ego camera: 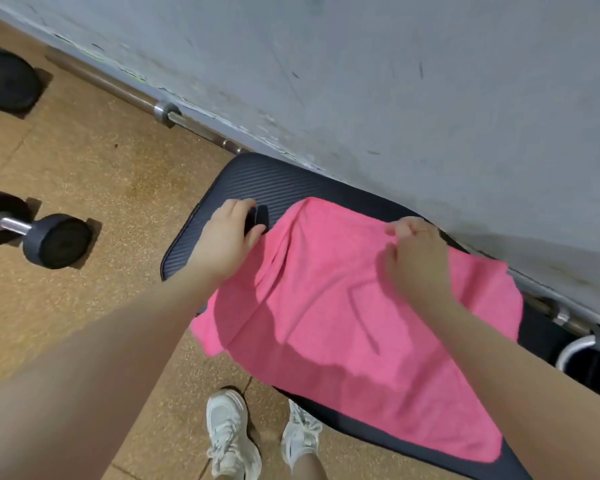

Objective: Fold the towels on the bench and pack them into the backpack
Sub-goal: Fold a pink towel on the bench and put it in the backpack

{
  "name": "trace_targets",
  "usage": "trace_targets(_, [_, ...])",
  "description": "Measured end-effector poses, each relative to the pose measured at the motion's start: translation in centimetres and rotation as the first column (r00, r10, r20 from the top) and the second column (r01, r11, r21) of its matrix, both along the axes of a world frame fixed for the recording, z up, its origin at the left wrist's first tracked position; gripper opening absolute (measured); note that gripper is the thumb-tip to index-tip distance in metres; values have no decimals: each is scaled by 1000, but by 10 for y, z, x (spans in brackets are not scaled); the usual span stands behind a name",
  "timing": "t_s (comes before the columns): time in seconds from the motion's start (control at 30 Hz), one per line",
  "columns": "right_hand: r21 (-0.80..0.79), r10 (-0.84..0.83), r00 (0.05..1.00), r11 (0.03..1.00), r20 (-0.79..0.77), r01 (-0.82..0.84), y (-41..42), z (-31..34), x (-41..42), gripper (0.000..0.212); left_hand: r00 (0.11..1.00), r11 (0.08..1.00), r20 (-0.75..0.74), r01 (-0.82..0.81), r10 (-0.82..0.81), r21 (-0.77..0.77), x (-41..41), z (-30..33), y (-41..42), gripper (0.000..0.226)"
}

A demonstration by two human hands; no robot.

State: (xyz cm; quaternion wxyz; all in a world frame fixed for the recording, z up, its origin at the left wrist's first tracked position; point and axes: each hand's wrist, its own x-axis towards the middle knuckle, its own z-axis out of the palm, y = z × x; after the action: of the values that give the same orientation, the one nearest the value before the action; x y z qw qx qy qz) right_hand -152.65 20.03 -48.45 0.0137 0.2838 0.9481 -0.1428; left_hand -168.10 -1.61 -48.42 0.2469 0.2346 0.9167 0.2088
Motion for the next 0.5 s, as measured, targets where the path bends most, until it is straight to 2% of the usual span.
trace_targets(0.1, [-118, 364, 926, 920, -99, -374, -63, 10, -45, 30, 994, 998, 96, -38, 43, -47, 2, 1, -46, 30])
trace_targets(0.17, [-174, 568, 823, 808, -25, -563, -101, 14, -67, 27, 991, 997, 136, 10, 0, -74, 5, 0, -69, 32])
trace_targets(0.23, [-267, 699, 699, 709, 148, -653, -124, 8, -80, 31, 987, 994, 152, 58, -44, -93, 10, -4, -85, 51])
trace_targets(0.3, [-255, 729, 647, 684, 221, -683, -133, -4, -81, 32, 990, 992, 117, 94, -83, -88, 16, -14, -93, 63])
trace_targets(0.33, [-195, 720, 673, 694, 169, -693, -135, -7, -80, 32, 990, 991, 110, 97, -87, -92, 18, -19, -95, 62])
trace_targets(0.43, [-72, 698, 705, 715, 124, -695, -136, -19, -76, 33, 997, 996, 77, 23, -16, -84, 27, -27, -90, 38])
trace_targets(0.5, [-70, 676, 729, 737, 108, -673, -139, -16, -79, 22, 997, 999, 63, -48, 49, -14, 32, -30, -89, 31])
